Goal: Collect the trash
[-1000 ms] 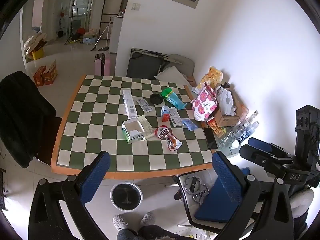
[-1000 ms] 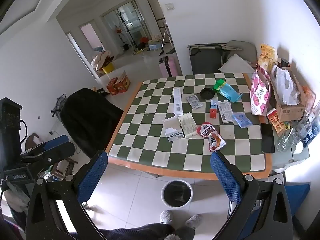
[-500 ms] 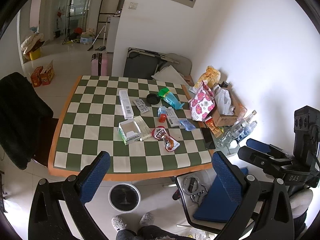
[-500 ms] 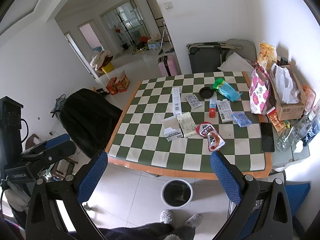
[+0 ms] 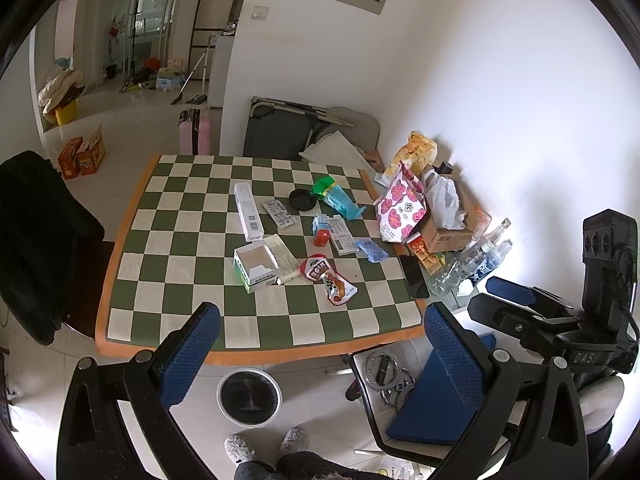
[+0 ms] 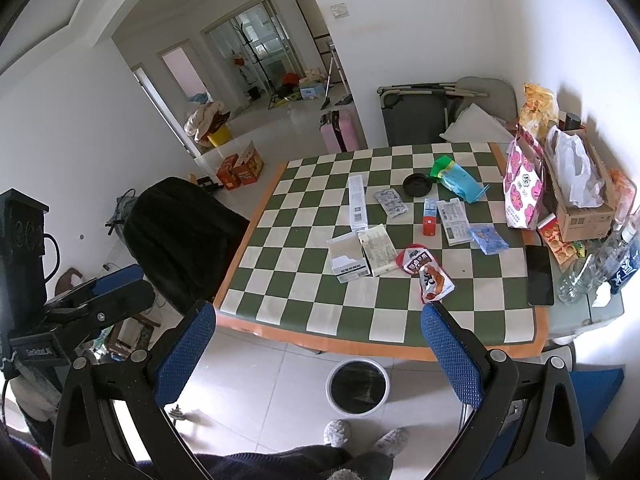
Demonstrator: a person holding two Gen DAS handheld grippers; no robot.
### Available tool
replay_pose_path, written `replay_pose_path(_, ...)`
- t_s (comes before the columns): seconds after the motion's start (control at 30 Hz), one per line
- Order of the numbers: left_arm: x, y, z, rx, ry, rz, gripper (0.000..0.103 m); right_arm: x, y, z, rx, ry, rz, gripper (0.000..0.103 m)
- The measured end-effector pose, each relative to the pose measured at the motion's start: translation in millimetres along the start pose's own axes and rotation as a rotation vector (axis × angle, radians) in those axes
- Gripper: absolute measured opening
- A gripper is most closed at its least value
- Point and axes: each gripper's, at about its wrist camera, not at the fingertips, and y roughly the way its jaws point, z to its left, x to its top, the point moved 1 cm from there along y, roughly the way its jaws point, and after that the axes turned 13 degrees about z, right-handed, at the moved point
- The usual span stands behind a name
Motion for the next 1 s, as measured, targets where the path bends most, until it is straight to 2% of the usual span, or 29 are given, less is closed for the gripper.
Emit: replay_pose_path(1.0, 0.5, -3.5, 1.0, 0.004, 0.000, 0.002, 0.103, 0.3, 2.3, -1.0, 0.009, 0.006, 0.005, 0.103)
